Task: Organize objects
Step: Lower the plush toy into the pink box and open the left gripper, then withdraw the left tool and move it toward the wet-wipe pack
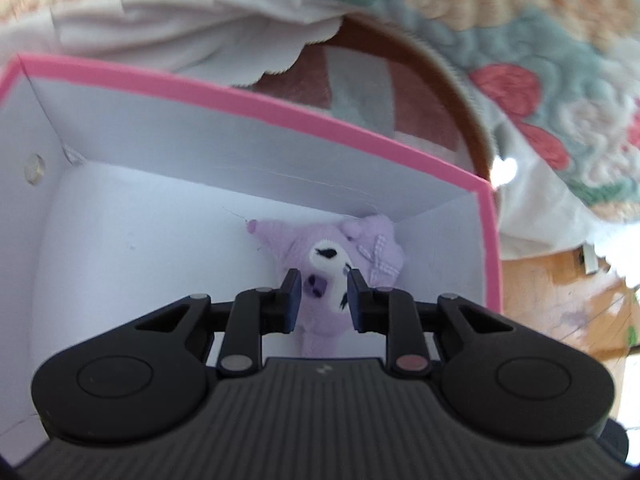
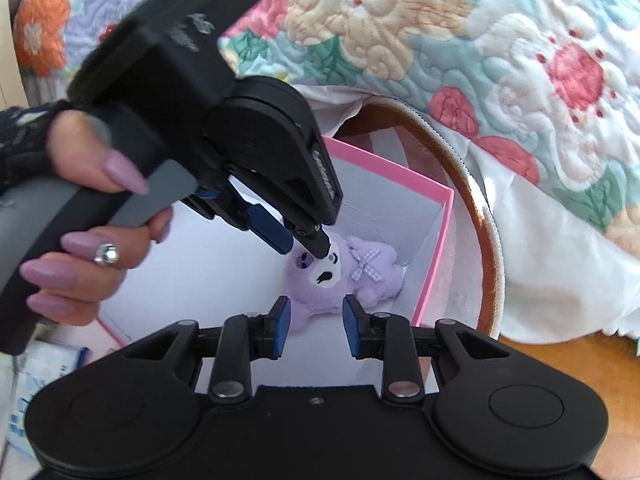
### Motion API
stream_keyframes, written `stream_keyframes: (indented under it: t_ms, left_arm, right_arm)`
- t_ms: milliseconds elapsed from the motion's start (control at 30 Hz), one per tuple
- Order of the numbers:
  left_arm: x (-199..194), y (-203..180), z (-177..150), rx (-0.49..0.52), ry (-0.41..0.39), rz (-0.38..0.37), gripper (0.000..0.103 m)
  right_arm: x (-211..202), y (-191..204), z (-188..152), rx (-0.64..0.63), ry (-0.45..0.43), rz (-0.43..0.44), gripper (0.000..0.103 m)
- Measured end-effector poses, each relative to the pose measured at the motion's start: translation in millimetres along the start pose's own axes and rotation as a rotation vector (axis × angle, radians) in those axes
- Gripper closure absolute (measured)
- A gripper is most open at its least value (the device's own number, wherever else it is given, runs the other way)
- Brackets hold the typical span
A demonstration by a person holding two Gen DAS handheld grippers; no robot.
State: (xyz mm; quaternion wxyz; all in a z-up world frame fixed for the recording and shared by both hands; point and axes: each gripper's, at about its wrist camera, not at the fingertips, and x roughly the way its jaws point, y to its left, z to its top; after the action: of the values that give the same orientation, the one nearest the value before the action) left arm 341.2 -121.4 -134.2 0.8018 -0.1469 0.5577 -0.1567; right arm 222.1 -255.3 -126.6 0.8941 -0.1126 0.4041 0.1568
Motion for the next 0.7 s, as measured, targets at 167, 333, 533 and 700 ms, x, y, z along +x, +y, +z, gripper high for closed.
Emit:
stream_keyframes:
  t_ms: [167,333,533,700]
  left_arm:
    - [-44.6,-13.9,-14.8,0.105,-0.018,0.067,0.065]
    - [-96.0,-11.1,-29.7,0.133,-0.029,0.143,0.047]
    - [-158.4,-1.4,-56.4,0.134,-0.015,0.127,0.04]
    - [-201.3,-7.6,-83.9,0.201,-0.072,0.163,0.033]
  right_arm:
    - [-22.5,-0.7,1.2,0.069,0.004,0.042,0.065]
    - [-61.8,0.8,2.1,0.168,0.04,0.109,0.06]
    - [-90.0,16.7,1.0,0.181,0.034,0.142,0.042]
    - [-119.5,26.5,6.9,0.156,0.012,0.171,0.032]
